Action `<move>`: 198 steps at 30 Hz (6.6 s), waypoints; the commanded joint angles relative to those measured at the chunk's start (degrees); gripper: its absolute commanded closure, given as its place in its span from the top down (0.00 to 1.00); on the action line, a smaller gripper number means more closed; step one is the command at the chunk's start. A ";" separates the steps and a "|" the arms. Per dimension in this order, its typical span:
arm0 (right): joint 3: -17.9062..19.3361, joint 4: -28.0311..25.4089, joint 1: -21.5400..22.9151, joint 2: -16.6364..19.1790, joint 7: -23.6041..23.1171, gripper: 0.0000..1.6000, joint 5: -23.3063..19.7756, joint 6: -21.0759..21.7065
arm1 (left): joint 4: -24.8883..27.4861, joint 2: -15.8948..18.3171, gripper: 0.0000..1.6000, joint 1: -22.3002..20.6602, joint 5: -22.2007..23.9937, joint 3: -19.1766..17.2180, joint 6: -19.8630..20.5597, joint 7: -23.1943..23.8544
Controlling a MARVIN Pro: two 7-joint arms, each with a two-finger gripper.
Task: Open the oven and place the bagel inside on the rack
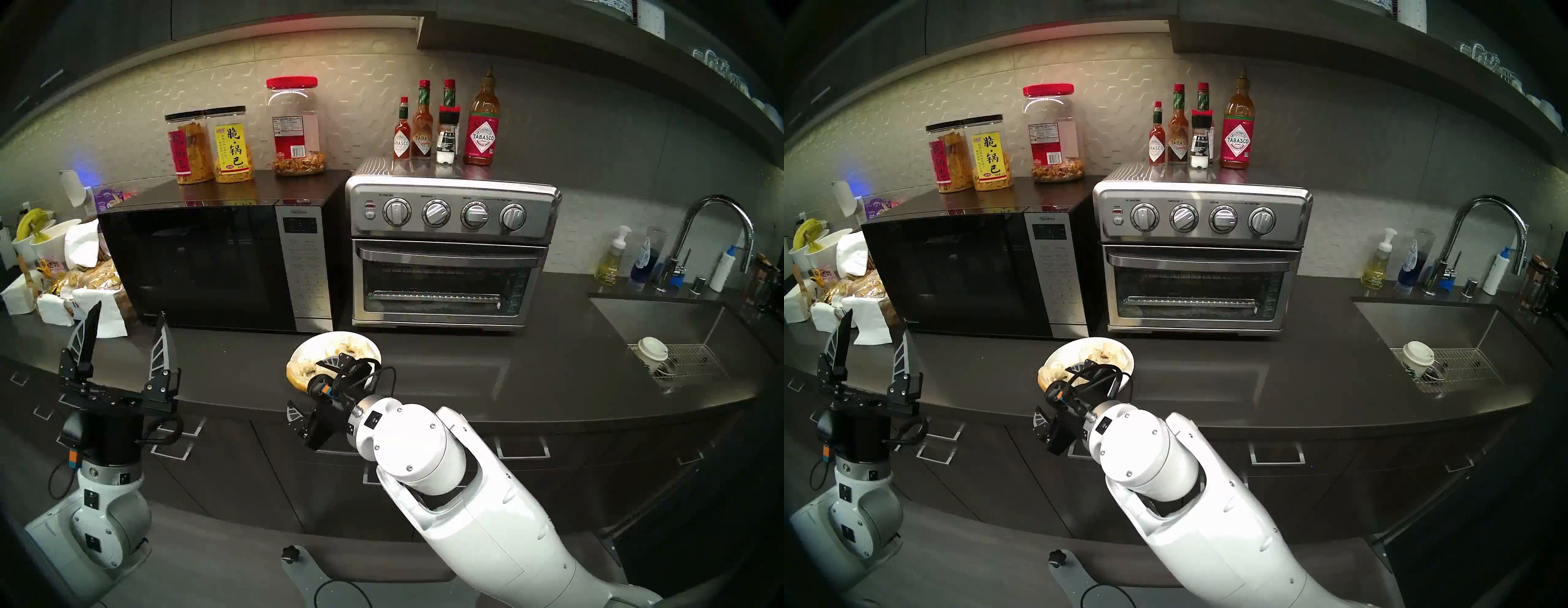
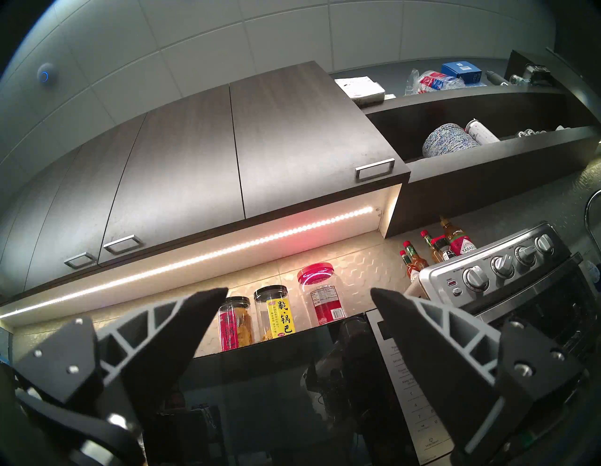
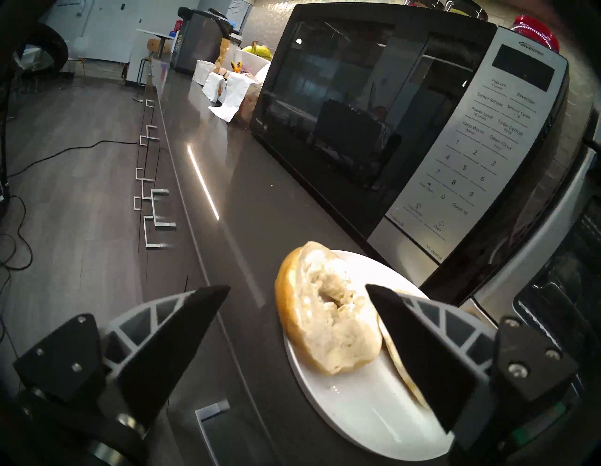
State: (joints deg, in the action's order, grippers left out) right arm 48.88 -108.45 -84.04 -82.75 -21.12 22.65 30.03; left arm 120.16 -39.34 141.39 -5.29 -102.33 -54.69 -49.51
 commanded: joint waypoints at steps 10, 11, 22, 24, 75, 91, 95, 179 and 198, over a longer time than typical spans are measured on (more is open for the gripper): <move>-0.69 1.43 2.13 -1.31 1.09 1.00 0.38 -1.06 | 0.50 0.01 1.00 -0.04 -0.03 -0.38 -0.02 -0.04; -0.69 1.43 2.13 -1.31 1.09 1.00 0.38 -1.06 | 0.50 0.01 1.00 -0.04 -0.03 -0.38 -0.02 -0.04; -1.39 2.59 2.40 -1.74 1.64 1.00 0.52 -1.38 | 0.49 0.01 1.00 -0.04 -0.03 -0.38 -0.02 -0.04; -1.51 2.82 2.48 -1.85 1.74 1.00 0.53 -1.43 | 0.49 0.01 1.00 -0.04 -0.03 -0.38 -0.02 -0.04; -3.28 7.02 4.28 -3.10 4.82 0.80 -0.98 -2.73 | 0.49 0.01 1.00 -0.05 -0.03 -0.38 -0.02 -0.04; -3.25 5.94 4.46 -3.12 5.81 0.22 -1.88 -3.05 | 0.48 0.01 1.00 -0.06 -0.03 -0.37 -0.03 -0.04; -2.98 4.77 4.38 -2.70 5.80 0.23 -1.89 -3.02 | 0.48 0.01 1.00 -0.07 -0.04 -0.36 -0.03 -0.04; -4.56 -11.66 4.66 0.27 40.91 0.12 -54.12 11.91 | 0.48 0.01 1.00 -0.07 -0.04 -0.36 -0.03 -0.05; -7.86 -7.45 7.03 -0.34 53.06 0.07 -64.46 3.43 | 0.48 0.01 1.00 -0.06 -0.04 -0.36 -0.03 -0.05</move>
State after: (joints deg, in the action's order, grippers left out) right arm 41.88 -115.43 -78.92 -81.88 29.76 -39.45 36.69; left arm 120.16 -39.34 141.39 -5.29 -102.33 -54.69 -49.51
